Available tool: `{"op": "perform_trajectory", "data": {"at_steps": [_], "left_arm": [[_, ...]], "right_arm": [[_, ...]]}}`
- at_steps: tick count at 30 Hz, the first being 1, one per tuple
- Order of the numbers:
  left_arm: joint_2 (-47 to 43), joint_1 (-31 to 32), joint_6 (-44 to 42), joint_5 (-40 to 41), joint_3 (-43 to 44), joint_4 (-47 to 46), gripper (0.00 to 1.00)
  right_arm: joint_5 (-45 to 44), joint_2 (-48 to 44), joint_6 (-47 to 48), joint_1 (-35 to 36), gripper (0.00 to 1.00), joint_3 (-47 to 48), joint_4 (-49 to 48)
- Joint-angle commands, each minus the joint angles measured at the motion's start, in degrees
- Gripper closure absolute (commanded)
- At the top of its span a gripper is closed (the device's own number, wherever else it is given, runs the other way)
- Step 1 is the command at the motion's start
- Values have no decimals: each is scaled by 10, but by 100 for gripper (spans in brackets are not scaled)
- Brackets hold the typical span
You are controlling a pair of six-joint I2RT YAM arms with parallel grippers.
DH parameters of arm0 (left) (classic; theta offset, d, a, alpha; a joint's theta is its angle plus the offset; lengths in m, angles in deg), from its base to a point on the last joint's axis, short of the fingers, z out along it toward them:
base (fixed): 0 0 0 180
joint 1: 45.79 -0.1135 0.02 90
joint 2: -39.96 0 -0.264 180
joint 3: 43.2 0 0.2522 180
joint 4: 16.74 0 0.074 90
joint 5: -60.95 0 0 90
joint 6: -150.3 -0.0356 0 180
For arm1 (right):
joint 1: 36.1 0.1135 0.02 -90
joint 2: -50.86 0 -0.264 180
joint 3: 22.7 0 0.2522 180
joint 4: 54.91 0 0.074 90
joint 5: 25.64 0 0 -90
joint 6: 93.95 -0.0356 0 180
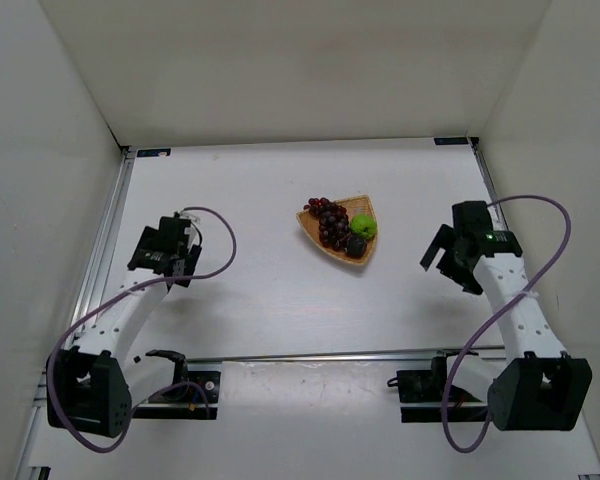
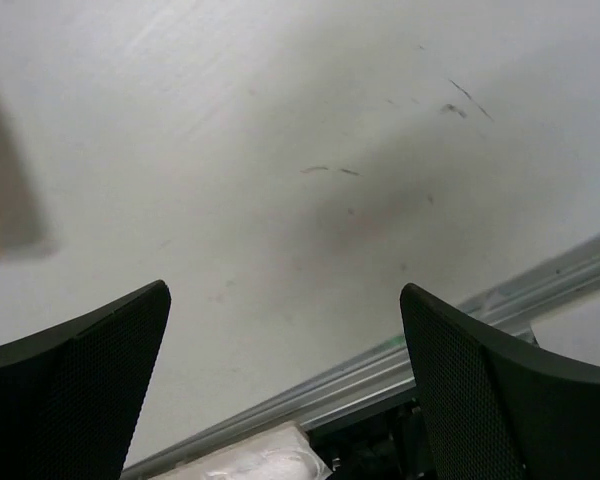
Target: Place and organize the fake fruits in the fruit bowl
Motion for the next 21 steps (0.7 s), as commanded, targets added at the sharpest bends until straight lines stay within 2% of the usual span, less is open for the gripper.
{"op": "perform_trajectory", "data": {"at_steps": [1, 3, 8, 13, 17, 21], "left_arm": [[-60, -31, 15, 35, -35, -13, 0], [-74, -42, 36, 22, -54, -13, 0], [-101, -61, 90, 14, -78, -13, 0], [-134, -101, 95, -33, -89, -19, 0], [-168, -133, 81, -104, -105, -19, 0], [-176, -138, 81, -110, -105, -19, 0]], "right_arm": [[71, -50, 34, -53, 0, -22, 8], [94, -68, 34, -82, 0, -43, 2], [116, -93, 45, -92, 0, -51, -10], [110, -113, 39, -92, 0, -62, -10], [110, -129, 34, -92, 0, -89, -15], [110, -140, 34, -92, 0, -105, -15]]}}
